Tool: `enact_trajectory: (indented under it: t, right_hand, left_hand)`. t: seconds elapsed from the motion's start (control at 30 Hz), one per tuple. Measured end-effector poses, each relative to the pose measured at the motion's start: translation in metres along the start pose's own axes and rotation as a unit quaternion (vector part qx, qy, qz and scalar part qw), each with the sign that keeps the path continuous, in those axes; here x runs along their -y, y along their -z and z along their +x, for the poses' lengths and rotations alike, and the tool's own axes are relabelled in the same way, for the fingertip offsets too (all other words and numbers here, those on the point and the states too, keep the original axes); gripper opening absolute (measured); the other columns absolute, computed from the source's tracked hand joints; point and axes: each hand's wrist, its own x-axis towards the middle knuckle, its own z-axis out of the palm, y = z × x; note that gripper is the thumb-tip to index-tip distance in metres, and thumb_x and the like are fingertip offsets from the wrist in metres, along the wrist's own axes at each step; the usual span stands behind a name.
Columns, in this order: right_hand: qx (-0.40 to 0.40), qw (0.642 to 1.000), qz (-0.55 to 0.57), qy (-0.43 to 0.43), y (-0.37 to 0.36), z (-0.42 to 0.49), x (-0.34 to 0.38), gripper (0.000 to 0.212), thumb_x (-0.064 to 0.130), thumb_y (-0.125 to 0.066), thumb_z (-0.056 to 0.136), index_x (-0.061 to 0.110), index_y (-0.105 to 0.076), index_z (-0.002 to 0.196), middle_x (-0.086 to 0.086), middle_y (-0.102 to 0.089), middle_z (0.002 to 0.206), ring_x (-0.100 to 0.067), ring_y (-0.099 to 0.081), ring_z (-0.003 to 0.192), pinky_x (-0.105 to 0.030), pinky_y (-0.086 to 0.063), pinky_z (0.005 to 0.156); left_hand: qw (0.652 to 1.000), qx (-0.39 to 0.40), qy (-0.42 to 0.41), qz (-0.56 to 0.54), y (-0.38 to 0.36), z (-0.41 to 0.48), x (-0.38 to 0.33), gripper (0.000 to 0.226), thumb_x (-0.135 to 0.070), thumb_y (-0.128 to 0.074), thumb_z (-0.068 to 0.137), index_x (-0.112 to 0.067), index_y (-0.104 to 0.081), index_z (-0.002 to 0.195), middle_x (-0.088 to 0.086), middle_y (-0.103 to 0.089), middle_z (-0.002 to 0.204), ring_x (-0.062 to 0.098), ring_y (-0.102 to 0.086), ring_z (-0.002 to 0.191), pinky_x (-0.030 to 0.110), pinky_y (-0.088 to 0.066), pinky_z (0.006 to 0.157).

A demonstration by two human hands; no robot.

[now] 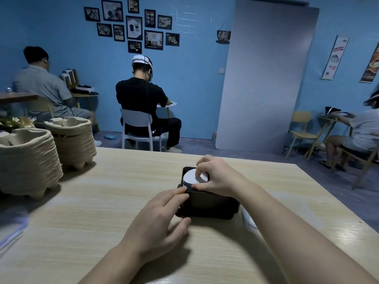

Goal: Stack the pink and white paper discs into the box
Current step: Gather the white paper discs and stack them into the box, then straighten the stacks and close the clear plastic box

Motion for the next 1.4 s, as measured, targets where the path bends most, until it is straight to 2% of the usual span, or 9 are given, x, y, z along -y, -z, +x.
enact_trajectory:
  t: [0.1,0.33,0.5,0.67,0.87,0.97,1.07,1.2,1.4]
  right_hand:
    - [0.008,1.0,0.001,-0.005,-0.003,0.001,-0.001,0.026,0.051,-0.082,0.081,0.028,-0.073,0.088,0.013,-0.054,0.112,-0.006,-0.055,0.098,-0.031,-0.052,0.088]
    - [-0.003,1.0,-0.017,-0.014,-0.005,0.0,-0.002,0.031,0.059,-0.081,0.079,0.032,-0.074,0.089,0.016,-0.058,0.099,-0.008,-0.058,0.09,-0.041,-0.057,0.079]
    - [0.006,1.0,-0.002,0.004,0.005,-0.006,0.0,0.032,0.057,-0.076,0.084,0.028,-0.074,0.097,0.011,-0.064,0.098,-0.012,-0.06,0.09,-0.039,-0.054,0.083]
    - [-0.058,0.998,0.02,0.01,0.032,-0.035,-0.013,0.013,0.037,-0.072,0.092,0.025,-0.073,0.087,0.01,-0.067,0.086,-0.011,-0.061,0.082,-0.038,-0.053,0.077]
    - [-0.059,0.998,0.002,-0.003,0.061,-0.09,-0.052,0.013,0.024,-0.072,0.095,0.019,-0.071,0.083,0.01,-0.065,0.078,-0.011,-0.06,0.073,-0.034,-0.052,0.069]
    - [-0.035,0.999,-0.001,-0.022,0.066,-0.111,-0.069,0.011,0.02,-0.072,0.095,0.018,-0.072,0.085,0.008,-0.067,0.078,-0.012,-0.06,0.073,-0.033,-0.052,0.069]
    - [0.008,0.999,0.004,-0.036,0.065,-0.125,-0.086,0.006,0.013,-0.072,0.094,0.016,-0.075,0.088,0.004,-0.073,0.083,-0.01,-0.062,0.074,-0.027,-0.052,0.07]
    - [0.111,0.993,0.0,-0.049,0.061,-0.134,-0.096,0.02,0.016,-0.074,0.093,0.014,-0.075,0.113,0.003,-0.075,0.109,-0.004,-0.063,0.092,-0.017,-0.05,0.08]
    - [0.21,0.976,-0.025,-0.043,0.053,-0.129,-0.103,0.044,0.02,-0.073,0.092,0.023,-0.063,0.135,0.007,-0.069,0.13,-0.009,-0.063,0.118,-0.03,-0.051,0.098]
  left_hand:
    - [1.0,-0.002,0.003,-0.001,0.0,-0.002,-0.001,0.052,-0.049,-0.056,0.095,-0.024,-0.057,0.141,-0.012,-0.049,0.154,0.004,-0.046,0.138,0.023,-0.04,0.112]
    - [1.0,0.0,0.006,0.003,-0.001,-0.001,0.0,0.052,-0.051,-0.054,0.096,-0.026,-0.057,0.142,-0.013,-0.047,0.155,0.004,-0.044,0.14,0.022,-0.038,0.113]
    - [1.0,0.0,0.002,0.013,0.003,0.002,-0.002,0.046,-0.049,-0.057,0.095,-0.025,-0.061,0.134,-0.011,-0.053,0.15,0.007,-0.049,0.136,0.023,-0.038,0.11]
    - [0.997,-0.04,-0.011,0.063,0.003,0.012,-0.015,0.036,-0.044,-0.058,0.092,-0.022,-0.066,0.12,-0.007,-0.063,0.135,0.013,-0.059,0.125,0.035,-0.05,0.102]
    - [0.996,-0.06,-0.064,0.036,-0.023,0.038,-0.044,0.02,-0.031,-0.063,0.09,-0.018,-0.07,0.104,-0.006,-0.071,0.107,0.019,-0.068,0.098,0.038,-0.056,0.085]
    - [0.994,-0.035,-0.101,0.015,-0.042,0.056,-0.065,0.021,-0.023,-0.071,0.085,-0.018,-0.07,0.105,-0.006,-0.071,0.111,0.019,-0.068,0.1,0.036,-0.056,0.086]
    - [0.99,0.012,-0.141,0.021,-0.059,0.066,-0.082,0.033,-0.03,-0.068,0.084,-0.021,-0.071,0.116,-0.009,-0.068,0.129,0.016,-0.064,0.118,0.035,-0.051,0.099]
    - [0.986,0.047,-0.151,0.059,-0.075,0.064,-0.082,0.047,-0.044,-0.065,0.088,-0.029,-0.066,0.132,-0.016,-0.062,0.141,0.015,-0.051,0.139,0.038,-0.034,0.117]
    - [0.986,0.039,-0.154,0.042,-0.079,0.061,-0.081,0.046,-0.042,-0.065,0.089,-0.03,-0.065,0.134,-0.019,-0.06,0.142,0.015,-0.044,0.145,0.037,-0.027,0.123]
